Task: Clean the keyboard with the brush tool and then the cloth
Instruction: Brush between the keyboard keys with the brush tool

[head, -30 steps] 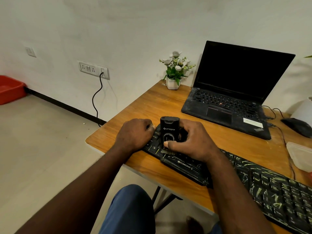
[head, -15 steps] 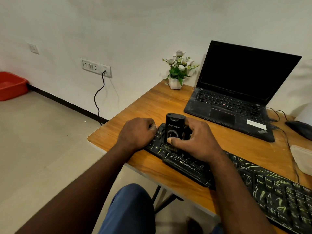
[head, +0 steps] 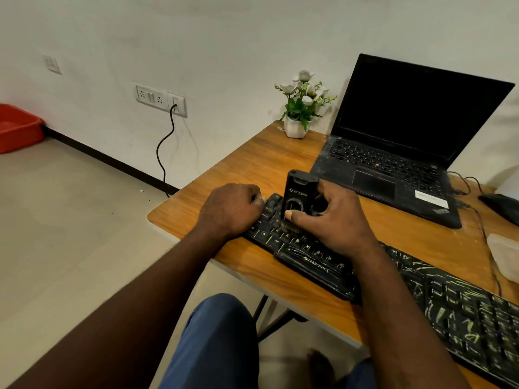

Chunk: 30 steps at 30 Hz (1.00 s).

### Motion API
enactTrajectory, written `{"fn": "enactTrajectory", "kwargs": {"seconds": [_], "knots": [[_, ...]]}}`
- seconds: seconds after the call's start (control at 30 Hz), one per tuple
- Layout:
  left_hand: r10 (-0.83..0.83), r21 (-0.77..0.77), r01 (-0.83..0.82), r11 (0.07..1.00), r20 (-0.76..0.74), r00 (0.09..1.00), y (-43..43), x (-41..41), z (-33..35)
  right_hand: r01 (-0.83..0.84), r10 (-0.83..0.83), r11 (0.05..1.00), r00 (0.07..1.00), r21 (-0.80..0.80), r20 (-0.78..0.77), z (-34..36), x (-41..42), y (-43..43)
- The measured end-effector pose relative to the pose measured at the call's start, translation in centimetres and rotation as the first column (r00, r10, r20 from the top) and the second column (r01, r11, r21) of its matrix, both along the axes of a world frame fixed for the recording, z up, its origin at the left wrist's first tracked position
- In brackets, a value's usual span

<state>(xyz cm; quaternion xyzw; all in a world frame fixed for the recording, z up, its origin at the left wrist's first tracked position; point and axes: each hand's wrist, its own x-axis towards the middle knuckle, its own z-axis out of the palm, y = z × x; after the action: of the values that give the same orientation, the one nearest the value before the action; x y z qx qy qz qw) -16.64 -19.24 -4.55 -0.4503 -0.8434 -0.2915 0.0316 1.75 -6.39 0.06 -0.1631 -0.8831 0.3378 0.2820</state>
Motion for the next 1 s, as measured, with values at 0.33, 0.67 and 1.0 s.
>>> {"fn": "enactTrajectory", "kwargs": {"seconds": [0.33,0.67,1.0], "knots": [[-0.002,0.007,0.002,1.0,0.026,1.0,-0.05,0.13,0.04,-0.05,0.05,0.999,0.999,0.001,0.021,-0.14,-0.09,-0.36],[0.0,-0.001,0.0,1.0,0.019,1.0,0.1,-0.11,-0.16,0.07,-0.069,0.997,0.998,0.03,-0.01,-0.32,-0.36,-0.21],[0.014,-0.006,-0.014,1.0,0.026,1.0,0.08,0.17,0.19,0.1,-0.099,0.993,0.995,0.059,-0.017,-0.26,-0.63,-0.55]]}}
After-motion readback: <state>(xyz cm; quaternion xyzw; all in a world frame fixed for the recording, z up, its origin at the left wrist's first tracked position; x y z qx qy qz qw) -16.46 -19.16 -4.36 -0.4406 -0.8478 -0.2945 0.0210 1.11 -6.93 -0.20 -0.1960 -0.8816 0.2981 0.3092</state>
